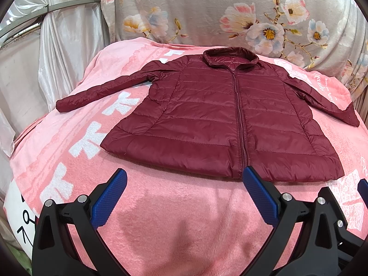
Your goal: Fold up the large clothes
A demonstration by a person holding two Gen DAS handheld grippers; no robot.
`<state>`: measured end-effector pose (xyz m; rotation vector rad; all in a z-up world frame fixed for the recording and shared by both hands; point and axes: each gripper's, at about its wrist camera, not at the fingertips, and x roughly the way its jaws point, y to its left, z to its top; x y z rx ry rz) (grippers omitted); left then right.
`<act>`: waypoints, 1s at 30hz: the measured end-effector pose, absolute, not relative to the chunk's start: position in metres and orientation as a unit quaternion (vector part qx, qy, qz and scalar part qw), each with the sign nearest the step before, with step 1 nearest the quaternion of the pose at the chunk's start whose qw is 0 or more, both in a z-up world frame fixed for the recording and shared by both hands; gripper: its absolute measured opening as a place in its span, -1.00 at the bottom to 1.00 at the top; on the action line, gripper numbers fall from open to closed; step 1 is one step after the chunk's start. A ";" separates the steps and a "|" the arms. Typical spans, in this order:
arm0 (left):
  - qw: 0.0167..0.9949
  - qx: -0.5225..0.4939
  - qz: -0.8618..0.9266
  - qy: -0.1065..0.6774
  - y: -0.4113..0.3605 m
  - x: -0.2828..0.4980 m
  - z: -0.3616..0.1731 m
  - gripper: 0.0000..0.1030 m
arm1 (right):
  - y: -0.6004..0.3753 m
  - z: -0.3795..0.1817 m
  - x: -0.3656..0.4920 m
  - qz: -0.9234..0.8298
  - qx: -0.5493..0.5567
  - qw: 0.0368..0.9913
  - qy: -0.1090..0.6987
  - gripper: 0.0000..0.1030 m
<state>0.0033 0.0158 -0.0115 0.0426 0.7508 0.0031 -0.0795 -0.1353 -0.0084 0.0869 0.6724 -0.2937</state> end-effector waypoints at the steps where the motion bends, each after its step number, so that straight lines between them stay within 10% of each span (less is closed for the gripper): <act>1: 0.930 0.021 0.002 0.367 0.015 0.003 -0.011 0.91 | -0.136 -0.008 -0.079 -0.144 0.042 0.933 0.329 0.80; 18: 0.922 0.024 0.018 0.385 0.021 0.029 -0.027 0.91 | -0.162 -0.022 -0.058 -0.155 0.057 0.921 0.352 0.80; 30: 0.912 0.008 0.002 0.411 0.025 0.099 -0.038 0.91 | -0.359 -0.012 -0.003 -0.275 0.180 0.887 0.325 0.80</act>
